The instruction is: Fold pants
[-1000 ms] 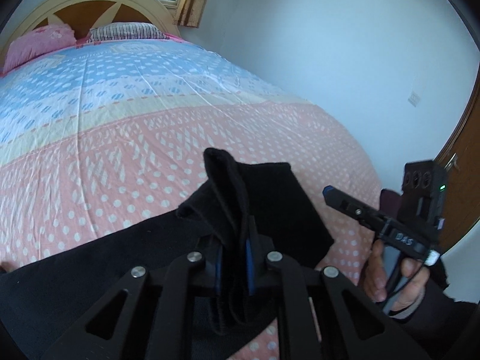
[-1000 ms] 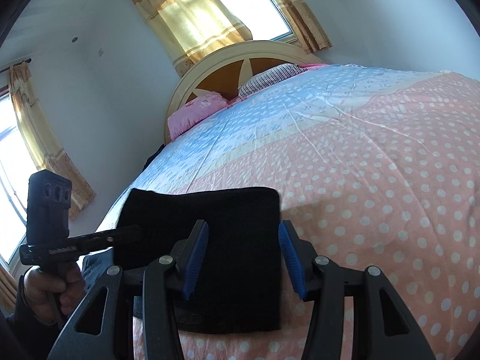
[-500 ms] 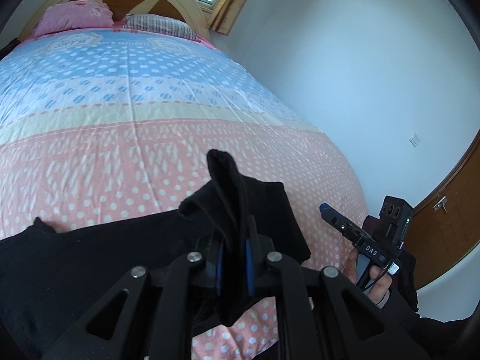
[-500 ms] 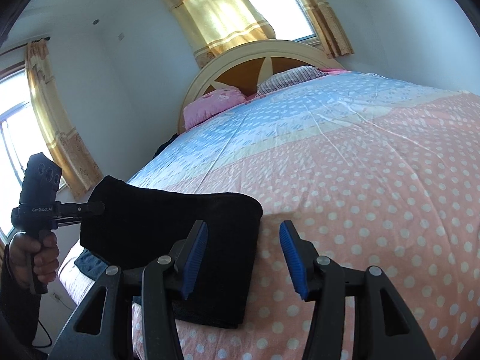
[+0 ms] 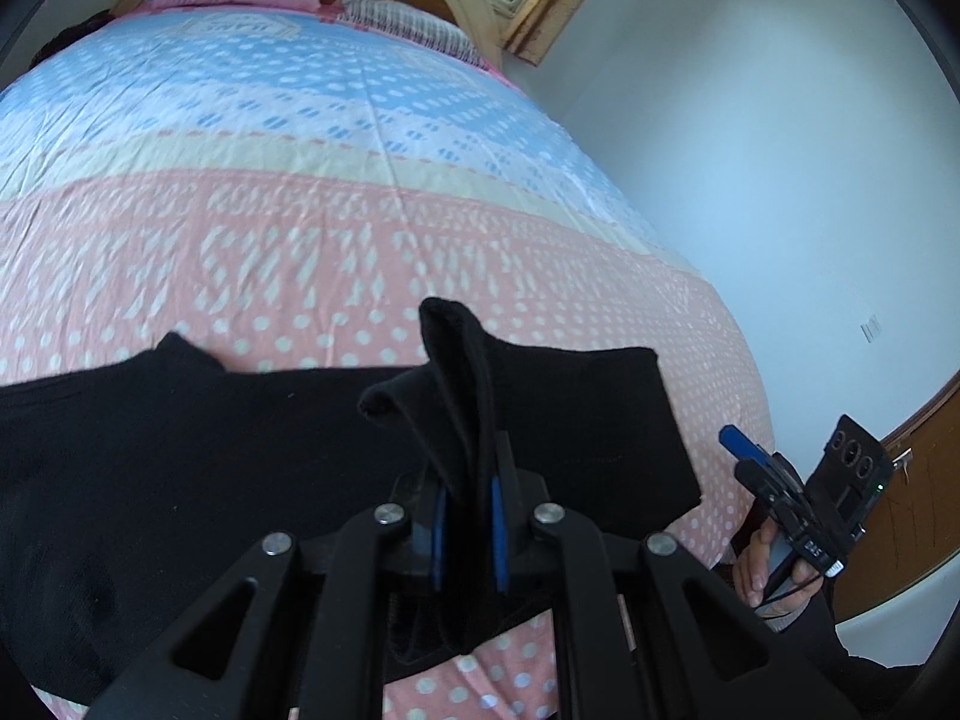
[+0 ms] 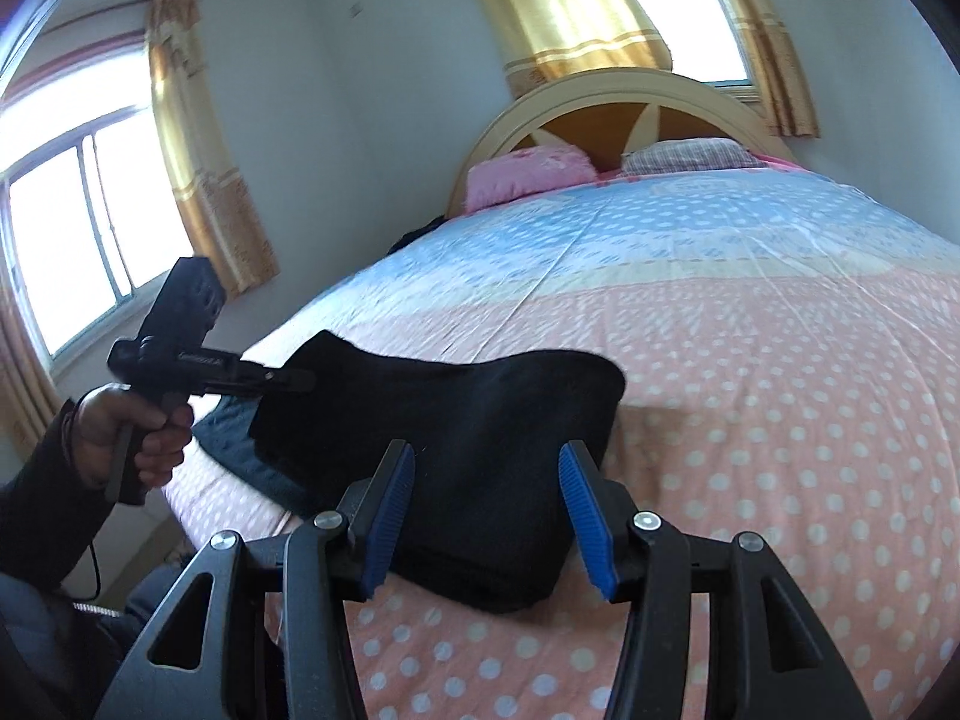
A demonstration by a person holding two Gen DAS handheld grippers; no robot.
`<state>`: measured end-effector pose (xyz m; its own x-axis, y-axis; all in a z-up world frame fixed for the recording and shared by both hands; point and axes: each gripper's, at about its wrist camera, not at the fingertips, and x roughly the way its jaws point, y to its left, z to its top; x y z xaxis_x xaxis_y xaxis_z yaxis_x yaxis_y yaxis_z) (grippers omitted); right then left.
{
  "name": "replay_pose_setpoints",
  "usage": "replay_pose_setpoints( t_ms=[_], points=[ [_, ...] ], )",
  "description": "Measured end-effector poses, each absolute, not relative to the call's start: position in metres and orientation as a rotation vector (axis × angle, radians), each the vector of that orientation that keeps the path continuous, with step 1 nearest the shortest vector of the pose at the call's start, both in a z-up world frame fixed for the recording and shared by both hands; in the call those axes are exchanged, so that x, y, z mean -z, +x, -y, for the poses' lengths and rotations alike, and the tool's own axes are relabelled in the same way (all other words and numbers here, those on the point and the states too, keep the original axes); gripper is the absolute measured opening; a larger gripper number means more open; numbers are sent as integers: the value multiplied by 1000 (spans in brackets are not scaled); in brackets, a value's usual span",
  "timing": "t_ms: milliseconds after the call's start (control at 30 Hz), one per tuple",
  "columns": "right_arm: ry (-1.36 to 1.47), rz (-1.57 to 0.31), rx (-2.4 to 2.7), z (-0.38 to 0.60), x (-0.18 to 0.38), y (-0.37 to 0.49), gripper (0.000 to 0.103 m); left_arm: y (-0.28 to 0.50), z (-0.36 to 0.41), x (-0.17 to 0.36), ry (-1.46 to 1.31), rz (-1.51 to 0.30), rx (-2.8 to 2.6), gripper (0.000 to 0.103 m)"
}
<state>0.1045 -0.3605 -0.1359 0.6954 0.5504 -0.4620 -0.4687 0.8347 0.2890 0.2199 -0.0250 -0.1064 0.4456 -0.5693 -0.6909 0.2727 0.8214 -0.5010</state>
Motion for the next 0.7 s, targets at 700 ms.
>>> replay_pose_setpoints(
  t_ms=[700],
  points=[
    [103, -634, -555, 339, 129, 128, 61, 209, 9, 140, -252, -976, 444, 27]
  ],
)
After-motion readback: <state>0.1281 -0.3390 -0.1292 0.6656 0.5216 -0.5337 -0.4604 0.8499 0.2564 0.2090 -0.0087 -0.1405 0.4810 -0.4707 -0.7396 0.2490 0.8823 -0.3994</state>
